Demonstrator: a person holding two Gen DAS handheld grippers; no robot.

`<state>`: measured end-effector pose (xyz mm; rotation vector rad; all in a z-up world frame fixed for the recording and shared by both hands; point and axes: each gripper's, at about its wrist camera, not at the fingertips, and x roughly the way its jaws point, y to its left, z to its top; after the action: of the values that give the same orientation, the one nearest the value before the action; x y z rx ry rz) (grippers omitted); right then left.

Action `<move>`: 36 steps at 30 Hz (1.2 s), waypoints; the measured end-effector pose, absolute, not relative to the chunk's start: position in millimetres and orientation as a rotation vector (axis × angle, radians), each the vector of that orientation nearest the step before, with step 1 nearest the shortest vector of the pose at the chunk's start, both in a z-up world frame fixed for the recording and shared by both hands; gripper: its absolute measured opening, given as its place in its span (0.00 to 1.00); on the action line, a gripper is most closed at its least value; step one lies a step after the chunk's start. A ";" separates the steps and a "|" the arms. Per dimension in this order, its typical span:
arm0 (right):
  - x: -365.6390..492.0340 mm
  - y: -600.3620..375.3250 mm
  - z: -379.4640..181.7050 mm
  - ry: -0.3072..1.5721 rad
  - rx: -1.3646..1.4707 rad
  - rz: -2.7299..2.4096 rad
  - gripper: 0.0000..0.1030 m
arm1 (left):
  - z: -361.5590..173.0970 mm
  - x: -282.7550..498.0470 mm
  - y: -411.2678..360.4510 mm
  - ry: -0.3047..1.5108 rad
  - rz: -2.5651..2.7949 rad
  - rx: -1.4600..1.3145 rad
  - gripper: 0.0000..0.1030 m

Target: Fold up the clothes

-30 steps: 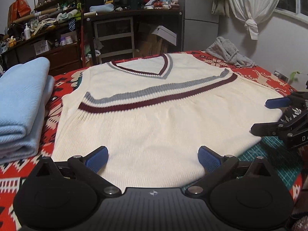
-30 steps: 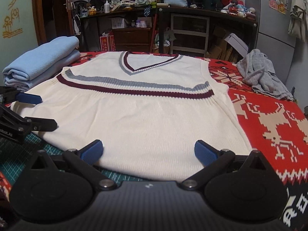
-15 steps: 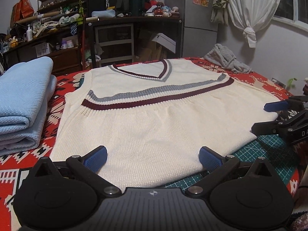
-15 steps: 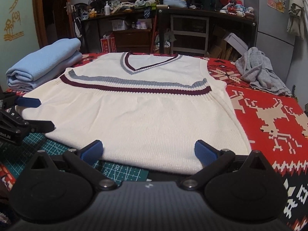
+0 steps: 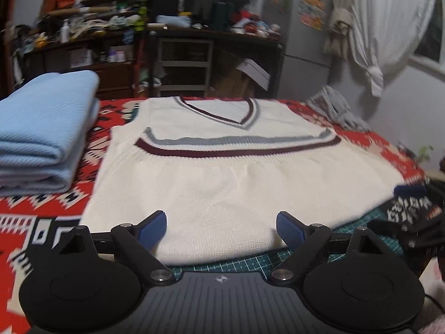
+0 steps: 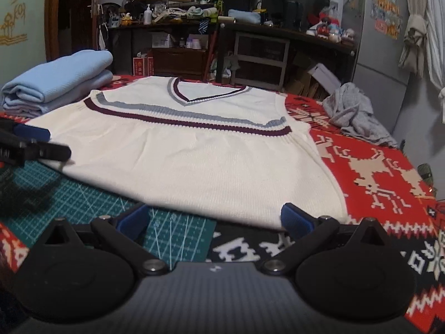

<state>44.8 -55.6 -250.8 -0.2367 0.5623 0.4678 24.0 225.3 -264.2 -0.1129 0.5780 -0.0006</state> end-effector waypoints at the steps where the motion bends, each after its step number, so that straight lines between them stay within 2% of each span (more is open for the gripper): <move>1: 40.3 -57.2 -249.3 0.550 -0.243 0.462 0.91 | -260.5 20.6 224.0 0.566 0.002 -0.112 0.83; 3: 34.5 -58.8 -241.1 0.511 -0.229 0.453 0.89 | -252.2 17.0 217.3 0.537 0.001 -0.095 0.83; 5: 35.1 -57.4 -231.4 0.485 -0.201 0.451 0.77 | -246.3 17.8 206.4 0.505 -0.026 -0.055 0.76; 6: 36.7 -56.0 -227.2 0.476 -0.187 0.451 0.74 | -244.9 19.5 199.9 0.495 -0.042 -0.034 0.66; 7: 39.6 -54.2 -224.2 0.475 -0.173 0.449 0.66 | -244.4 22.0 193.0 0.490 -0.056 -0.013 0.54; 8: 43.4 -51.0 -223.5 0.484 -0.169 0.449 0.53 | -245.1 25.6 186.6 0.494 -0.080 0.001 0.47; 9: 47.3 -47.5 -223.2 0.494 -0.167 0.449 0.45 | -246.7 29.9 180.7 0.502 -0.109 0.011 0.34; 10: 51.9 -42.7 -224.6 0.507 -0.168 0.447 0.30 | -249.8 33.7 175.8 0.511 -0.124 0.015 0.26; 11: 55.7 -39.4 -226.9 0.522 -0.163 0.451 0.19 | -253.7 37.3 171.5 0.520 -0.131 0.017 0.24; 12: 58.3 -37.1 -229.4 0.536 -0.152 0.462 0.16 | -257.7 40.9 167.2 0.529 -0.138 0.019 0.18; 13: 60.7 -34.8 -231.9 0.549 -0.140 0.473 0.16 | -261.6 44.5 162.9 0.537 -0.145 0.021 0.16; 25: 33.9 -31.2 -251.2 0.504 -0.215 0.468 0.15 | -285.1 38.6 163.5 0.504 -0.149 0.007 0.17; 36: 57.6 -72.2 -253.1 0.529 -0.091 0.344 0.15 | -285.5 39.9 165.8 0.506 -0.168 0.000 0.17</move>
<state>57.6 -72.2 -253.1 -0.0912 0.5290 0.3438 39.9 165.8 -285.5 0.0005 0.5058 -0.1681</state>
